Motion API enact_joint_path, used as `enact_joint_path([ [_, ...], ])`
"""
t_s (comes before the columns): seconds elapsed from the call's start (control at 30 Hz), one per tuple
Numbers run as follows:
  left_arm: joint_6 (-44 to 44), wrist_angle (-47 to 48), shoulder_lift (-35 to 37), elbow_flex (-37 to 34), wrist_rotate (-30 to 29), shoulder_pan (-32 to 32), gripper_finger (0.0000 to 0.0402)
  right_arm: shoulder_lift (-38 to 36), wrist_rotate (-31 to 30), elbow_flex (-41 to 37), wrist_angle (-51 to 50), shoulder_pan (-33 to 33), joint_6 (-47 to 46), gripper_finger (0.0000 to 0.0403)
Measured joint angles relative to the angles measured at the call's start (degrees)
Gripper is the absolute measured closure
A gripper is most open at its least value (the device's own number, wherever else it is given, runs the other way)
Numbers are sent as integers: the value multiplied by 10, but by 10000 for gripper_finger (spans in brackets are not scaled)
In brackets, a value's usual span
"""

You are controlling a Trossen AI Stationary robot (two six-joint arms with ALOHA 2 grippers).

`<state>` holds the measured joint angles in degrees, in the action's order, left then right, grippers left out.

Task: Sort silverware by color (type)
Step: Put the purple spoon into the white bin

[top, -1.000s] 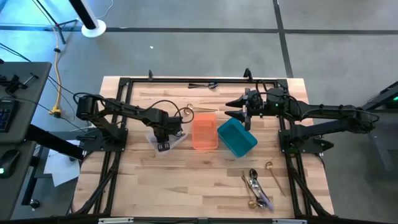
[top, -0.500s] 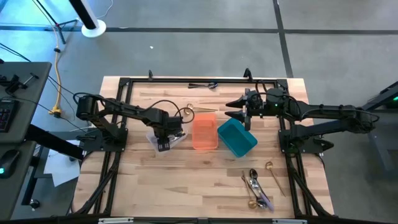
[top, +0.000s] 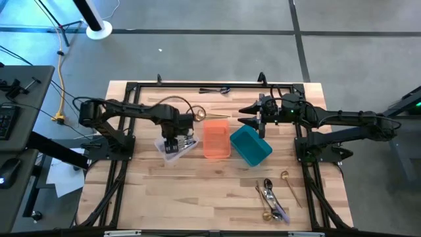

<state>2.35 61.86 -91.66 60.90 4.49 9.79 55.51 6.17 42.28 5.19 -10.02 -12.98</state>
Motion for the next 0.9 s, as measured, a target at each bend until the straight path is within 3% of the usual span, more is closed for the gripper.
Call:
enact_joint_path([
  [0.17,22,-18,86,28,0,22,227,0,0,0,0,0,0,214],
  [0.3,51,-156,192,15,-4,26,236,0,0,0,0,0,0,214],
  [0.47,49,-378,319,-38,-35,8,269,0,0,0,0,0,0,214],
  [0.6,28,-505,398,-93,-80,-8,317,0,0,0,0,0,0,214],
  [0.77,22,-631,464,-174,-94,-13,392,0,0,0,2,0,9,214],
  [0.9,36,-712,483,-227,-94,-14,394,0,0,0,2,0,45,214],
])
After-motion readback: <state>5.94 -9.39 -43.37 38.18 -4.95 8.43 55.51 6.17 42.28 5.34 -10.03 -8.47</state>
